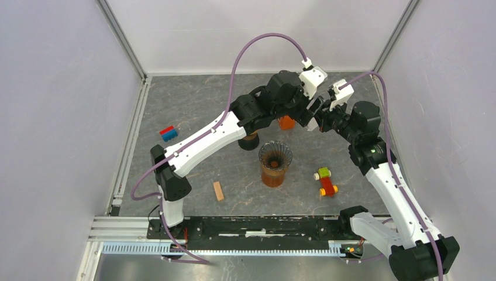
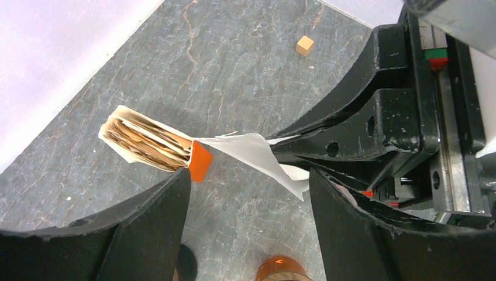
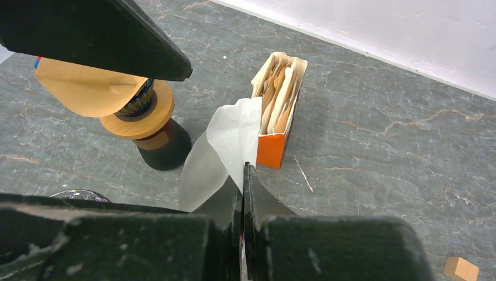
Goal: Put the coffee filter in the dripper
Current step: Pick up the coffee filter from the coffee filter holder.
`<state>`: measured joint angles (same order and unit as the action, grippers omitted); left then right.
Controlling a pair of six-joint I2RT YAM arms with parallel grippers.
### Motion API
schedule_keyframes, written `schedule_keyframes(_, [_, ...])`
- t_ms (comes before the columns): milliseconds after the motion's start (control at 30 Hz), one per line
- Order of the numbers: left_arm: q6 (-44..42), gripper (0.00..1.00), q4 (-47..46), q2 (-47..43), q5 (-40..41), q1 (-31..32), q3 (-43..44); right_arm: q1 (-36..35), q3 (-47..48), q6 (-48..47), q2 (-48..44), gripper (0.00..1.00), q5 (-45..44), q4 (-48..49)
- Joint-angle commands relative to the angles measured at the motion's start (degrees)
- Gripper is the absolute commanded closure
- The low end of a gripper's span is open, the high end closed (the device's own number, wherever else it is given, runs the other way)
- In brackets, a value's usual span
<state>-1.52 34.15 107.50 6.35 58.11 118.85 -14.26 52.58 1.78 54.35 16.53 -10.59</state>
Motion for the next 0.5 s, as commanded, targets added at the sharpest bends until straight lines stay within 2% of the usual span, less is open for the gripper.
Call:
schedule_keyframes(0, [-1.65, 0.21, -1.93, 0.66, 2.32, 0.20, 2.30, -0.24, 0.75, 0.77, -0.68, 1.00, 0.96, 1.98])
schedule_keyframes(467, [-3.59, 0.28, -3.54, 0.00, 6.35, 0.16, -0.54, 0.38, 1.67, 0.76, -0.59, 1.00, 1.32, 1.00])
